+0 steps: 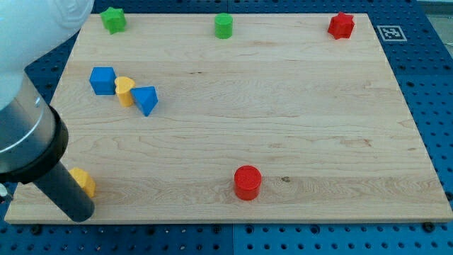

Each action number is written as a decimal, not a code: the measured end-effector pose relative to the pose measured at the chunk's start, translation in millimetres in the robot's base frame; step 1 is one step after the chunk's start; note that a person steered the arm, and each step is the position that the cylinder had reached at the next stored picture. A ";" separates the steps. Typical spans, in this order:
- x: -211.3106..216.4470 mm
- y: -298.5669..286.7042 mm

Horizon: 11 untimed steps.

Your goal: Move the yellow hexagon from top bottom to center left

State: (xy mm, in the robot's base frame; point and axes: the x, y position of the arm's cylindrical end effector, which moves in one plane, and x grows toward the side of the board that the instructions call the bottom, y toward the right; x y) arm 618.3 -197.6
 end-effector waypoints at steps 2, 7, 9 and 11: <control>-9.7 -6.6; -62.6 -40.4; -90.3 -40.4; -131.4 -40.5</control>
